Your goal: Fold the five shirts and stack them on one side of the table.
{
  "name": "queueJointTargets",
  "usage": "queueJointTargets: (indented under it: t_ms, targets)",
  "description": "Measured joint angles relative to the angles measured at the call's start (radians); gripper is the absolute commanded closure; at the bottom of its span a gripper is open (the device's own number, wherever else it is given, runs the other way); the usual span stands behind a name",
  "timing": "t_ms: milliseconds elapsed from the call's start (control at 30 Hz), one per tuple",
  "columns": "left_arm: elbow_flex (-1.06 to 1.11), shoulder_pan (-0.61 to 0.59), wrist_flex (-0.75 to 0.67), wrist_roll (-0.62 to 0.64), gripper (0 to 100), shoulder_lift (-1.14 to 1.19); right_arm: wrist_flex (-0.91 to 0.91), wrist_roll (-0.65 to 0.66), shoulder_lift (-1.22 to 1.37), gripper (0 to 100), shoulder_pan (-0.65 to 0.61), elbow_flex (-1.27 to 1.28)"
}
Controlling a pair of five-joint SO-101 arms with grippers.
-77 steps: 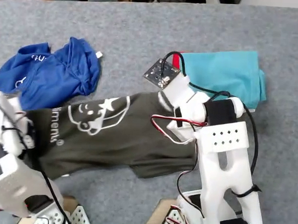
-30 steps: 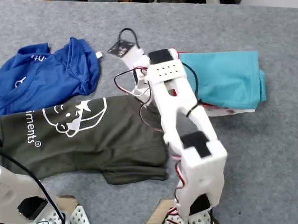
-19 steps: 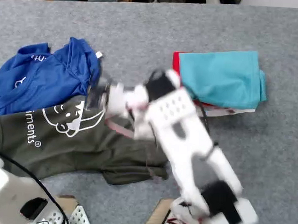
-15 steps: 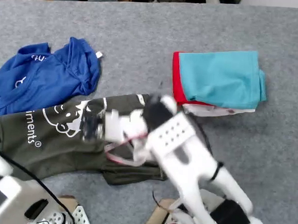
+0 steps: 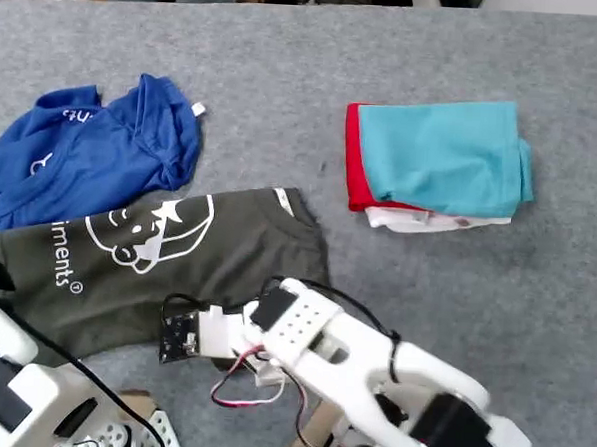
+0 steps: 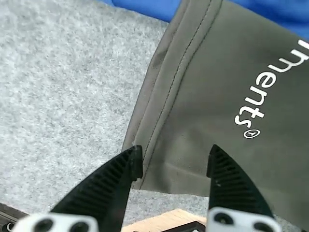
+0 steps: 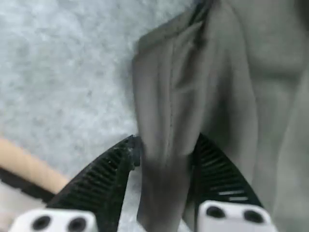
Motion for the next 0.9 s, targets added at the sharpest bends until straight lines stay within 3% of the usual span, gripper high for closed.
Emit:
queueJointTargets:
  t_ms: [233,433,600,900]
  targets:
    - [0.0,0.015,-0.002,0.0,77,0.0,-0.012,0.0,0.167,81.2,0.0,-0.106]
    - [0.0,0.015,-0.002,-0.029,77,0.0,-0.014,0.0,0.187,98.4,0.003,-0.133]
    - [0.0,0.015,-0.002,-0.038,77,0.0,-0.02,-0.003,0.189,98.5,0.02,-0.144]
    - [0.0,0.015,-0.002,-0.04,77,-0.009,0.313,0.058,0.235,98.5,0.157,-0.471]
